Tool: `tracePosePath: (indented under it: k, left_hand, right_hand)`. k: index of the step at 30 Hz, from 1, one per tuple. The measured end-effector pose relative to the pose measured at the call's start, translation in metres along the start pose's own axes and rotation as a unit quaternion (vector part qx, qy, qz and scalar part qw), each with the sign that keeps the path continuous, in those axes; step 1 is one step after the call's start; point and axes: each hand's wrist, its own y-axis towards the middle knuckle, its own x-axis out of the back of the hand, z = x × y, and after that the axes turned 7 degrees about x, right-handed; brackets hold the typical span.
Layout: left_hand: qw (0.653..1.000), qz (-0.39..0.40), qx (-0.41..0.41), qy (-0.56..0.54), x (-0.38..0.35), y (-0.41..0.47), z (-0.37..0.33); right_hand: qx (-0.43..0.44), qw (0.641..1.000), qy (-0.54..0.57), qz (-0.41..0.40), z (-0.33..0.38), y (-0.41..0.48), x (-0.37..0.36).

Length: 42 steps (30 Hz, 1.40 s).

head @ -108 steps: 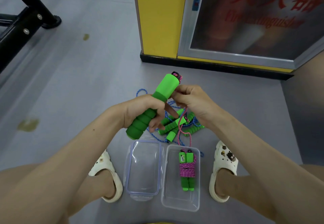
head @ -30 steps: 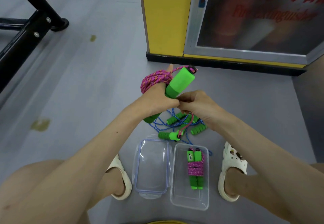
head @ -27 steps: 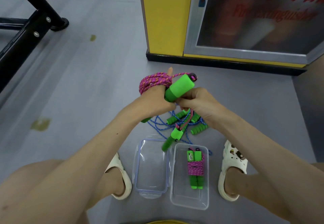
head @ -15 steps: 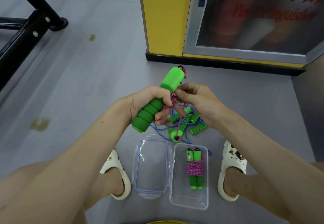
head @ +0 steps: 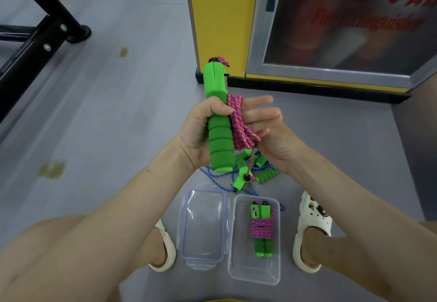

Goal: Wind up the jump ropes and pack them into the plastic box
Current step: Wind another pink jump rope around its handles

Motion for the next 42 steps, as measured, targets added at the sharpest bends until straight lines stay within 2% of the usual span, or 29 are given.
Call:
tracePosePath:
  k: [3, 5, 8, 11, 13, 15, 17, 21, 23, 25, 26, 30, 33, 35, 38, 42]
  left_hand:
    - [1.000, -0.009, -0.018, 0.001, -0.003, 0.003, 0.003]
    - [0.998, -0.051, -0.042, 0.004, -0.004, 0.004, 0.004]
    - [0.985, -0.154, -0.077, 0.032, -0.010, 0.005, -0.001]
    - [0.950, -0.265, -0.081, 0.146, -0.010, 0.003, -0.007]
    - [0.885, -0.335, -0.038, 0.322, -0.008, 0.001, -0.010]
    - [0.780, -0.383, 0.017, 0.495, -0.007, 0.000, -0.010]
    - [0.700, -0.397, 0.049, 0.591, 0.001, -0.001, -0.009]
    - [0.613, -0.403, 0.102, 0.672, 0.006, -0.003, -0.004]
    - [0.587, -0.411, 0.141, 0.683, 0.009, -0.003, -0.004]
    - [0.597, -0.414, 0.189, 0.661, 0.010, -0.003, -0.005]
    - [0.619, -0.413, 0.217, 0.631, 0.010, -0.004, -0.006]
    - [0.758, -0.378, 0.267, 0.460, 0.008, -0.012, -0.011]
    - [0.861, -0.267, 0.279, 0.330, 0.006, -0.017, -0.017]
    - [0.913, -0.168, 0.272, 0.254, 0.008, -0.019, -0.019]
    - [0.952, -0.042, 0.241, 0.184, 0.015, -0.020, -0.018]
    - [0.977, 0.025, 0.180, 0.114, 0.021, -0.019, -0.018]
  right_hand:
    - [-0.001, 0.999, -0.042, -0.005, -0.002, 0.001, -0.002]
    - [-0.013, 0.999, -0.052, 0.006, -0.005, 0.000, -0.002]
    - [-0.030, 0.997, -0.063, 0.039, -0.009, -0.001, -0.004]
    - [-0.036, 0.995, -0.074, 0.064, -0.009, -0.002, -0.006]
    - [-0.034, 0.994, -0.081, 0.072, -0.007, -0.003, -0.006]
    - [-0.034, 0.993, -0.089, 0.072, -0.005, -0.002, -0.005]
    - [-0.038, 0.992, -0.105, 0.057, -0.003, -0.001, -0.003]
    - [-0.030, 0.991, -0.119, 0.061, -0.002, 0.001, 0.000]
    - [-0.019, 0.988, -0.130, 0.076, -0.002, 0.000, -0.001]
    - [-0.010, 0.987, -0.141, 0.080, -0.001, -0.001, -0.003]
    - [-0.004, 0.986, -0.147, 0.078, -0.001, -0.001, -0.003]
    - [0.016, 0.986, -0.154, 0.068, 0.003, -0.002, -0.003]
    - [0.026, 0.987, -0.148, 0.057, 0.008, -0.003, 0.001]
    - [0.032, 0.989, -0.134, 0.049, 0.012, -0.003, 0.002]
    - [0.052, 0.995, -0.086, 0.022, 0.015, -0.003, 0.000]
    - [0.033, 0.999, -0.022, 0.004, 0.016, -0.005, -0.003]
